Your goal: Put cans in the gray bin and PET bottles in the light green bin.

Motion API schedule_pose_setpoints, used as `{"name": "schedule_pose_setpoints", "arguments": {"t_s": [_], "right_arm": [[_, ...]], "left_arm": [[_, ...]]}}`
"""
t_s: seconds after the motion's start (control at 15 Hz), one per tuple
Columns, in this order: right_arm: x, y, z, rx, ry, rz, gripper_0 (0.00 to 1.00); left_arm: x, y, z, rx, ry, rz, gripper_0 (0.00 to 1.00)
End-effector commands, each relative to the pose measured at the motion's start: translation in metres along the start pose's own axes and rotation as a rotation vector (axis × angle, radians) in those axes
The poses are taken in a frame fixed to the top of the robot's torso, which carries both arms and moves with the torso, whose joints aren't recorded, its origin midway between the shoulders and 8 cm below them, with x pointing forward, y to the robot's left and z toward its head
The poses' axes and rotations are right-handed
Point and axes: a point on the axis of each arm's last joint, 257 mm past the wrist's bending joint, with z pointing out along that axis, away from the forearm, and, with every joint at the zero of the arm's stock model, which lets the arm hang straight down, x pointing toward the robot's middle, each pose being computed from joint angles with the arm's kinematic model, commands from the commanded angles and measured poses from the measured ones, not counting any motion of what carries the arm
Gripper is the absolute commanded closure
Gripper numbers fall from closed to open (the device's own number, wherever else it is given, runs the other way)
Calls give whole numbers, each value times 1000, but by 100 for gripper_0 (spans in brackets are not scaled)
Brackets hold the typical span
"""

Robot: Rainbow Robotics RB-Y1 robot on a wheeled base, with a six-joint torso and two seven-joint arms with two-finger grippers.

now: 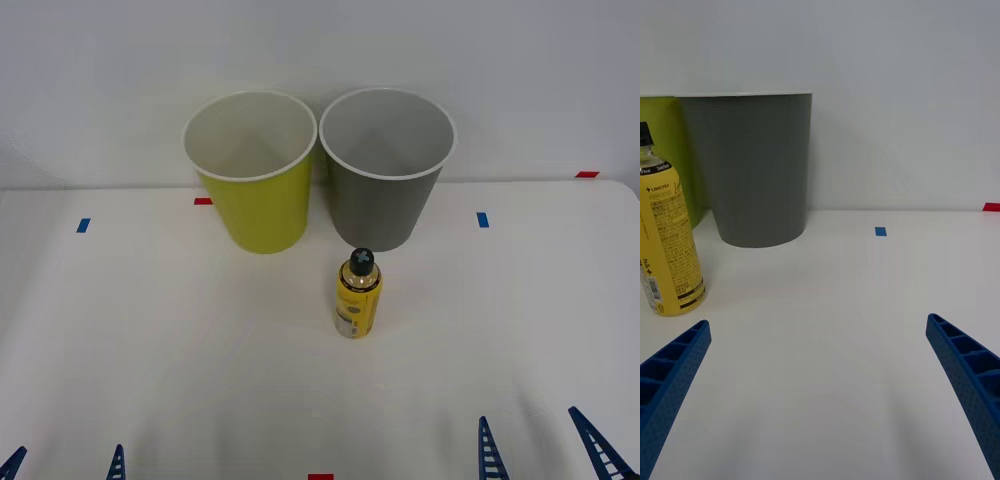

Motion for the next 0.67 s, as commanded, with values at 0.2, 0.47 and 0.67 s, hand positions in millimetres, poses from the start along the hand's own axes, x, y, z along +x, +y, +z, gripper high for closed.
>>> {"name": "schedule_pose_setpoints", "arguments": {"t_s": [0.2, 0.47, 0.67], "right_arm": [[0, 0, 0, 0, 0, 0, 0], [0, 0, 0, 0, 0, 0, 0], [0, 0, 0, 0, 0, 0, 0]], "left_arm": [[0, 0, 0, 0, 0, 0, 0], [0, 0, 0, 0, 0, 0, 0], [0, 0, 0, 0, 0, 0, 0]]}}
